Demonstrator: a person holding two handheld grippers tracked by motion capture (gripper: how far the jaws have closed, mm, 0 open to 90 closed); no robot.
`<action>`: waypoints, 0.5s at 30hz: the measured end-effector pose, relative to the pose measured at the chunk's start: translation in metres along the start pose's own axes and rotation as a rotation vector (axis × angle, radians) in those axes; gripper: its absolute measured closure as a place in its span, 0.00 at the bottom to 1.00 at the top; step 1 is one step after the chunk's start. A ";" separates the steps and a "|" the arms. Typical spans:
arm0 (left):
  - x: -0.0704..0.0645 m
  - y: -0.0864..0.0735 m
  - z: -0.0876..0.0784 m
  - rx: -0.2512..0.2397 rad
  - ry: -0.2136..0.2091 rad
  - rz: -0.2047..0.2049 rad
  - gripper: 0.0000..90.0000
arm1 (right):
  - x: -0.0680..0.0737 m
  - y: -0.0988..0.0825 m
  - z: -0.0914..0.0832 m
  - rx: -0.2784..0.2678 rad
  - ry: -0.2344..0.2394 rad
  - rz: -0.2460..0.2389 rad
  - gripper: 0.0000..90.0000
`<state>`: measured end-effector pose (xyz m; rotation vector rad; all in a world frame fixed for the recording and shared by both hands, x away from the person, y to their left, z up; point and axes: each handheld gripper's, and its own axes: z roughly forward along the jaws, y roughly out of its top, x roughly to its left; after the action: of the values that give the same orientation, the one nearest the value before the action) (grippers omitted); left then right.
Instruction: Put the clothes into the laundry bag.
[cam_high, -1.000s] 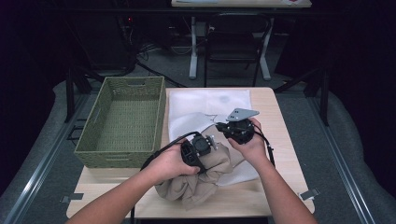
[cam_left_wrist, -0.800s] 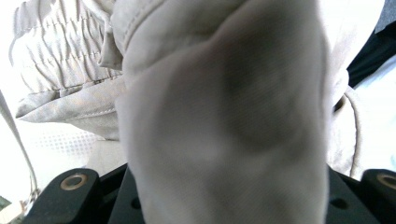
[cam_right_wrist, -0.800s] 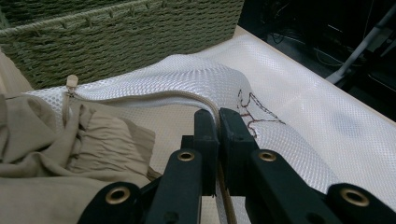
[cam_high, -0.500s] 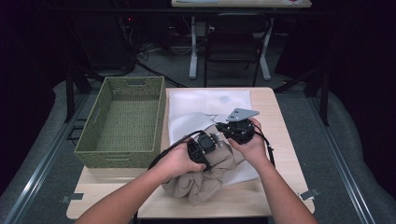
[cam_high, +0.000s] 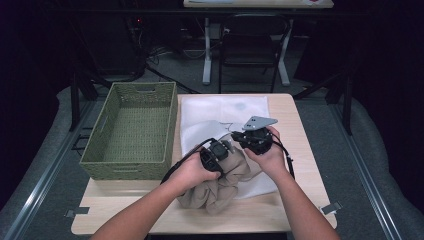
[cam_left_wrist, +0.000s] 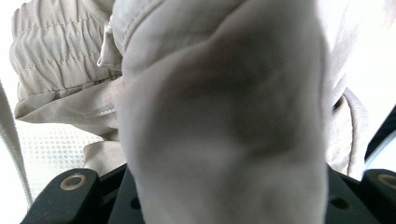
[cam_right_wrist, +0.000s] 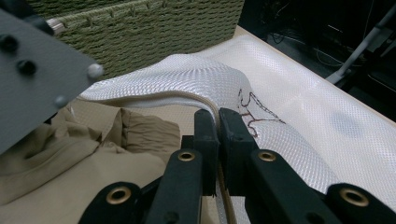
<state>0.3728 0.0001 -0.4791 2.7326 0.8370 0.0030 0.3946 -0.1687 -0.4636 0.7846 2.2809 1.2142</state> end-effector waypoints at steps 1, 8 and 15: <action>0.001 -0.001 0.001 -0.010 0.004 -0.013 0.76 | 0.000 0.000 0.000 0.000 0.000 0.000 0.96; 0.010 0.000 0.001 -0.022 0.018 -0.038 0.76 | 0.002 -0.001 0.001 0.007 0.006 -0.011 0.97; 0.016 0.004 0.000 -0.053 0.017 -0.105 0.76 | 0.003 -0.001 0.000 0.009 0.004 -0.015 0.97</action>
<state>0.3889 0.0056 -0.4796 2.6398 0.9700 0.0272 0.3923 -0.1671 -0.4644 0.7671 2.2931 1.2010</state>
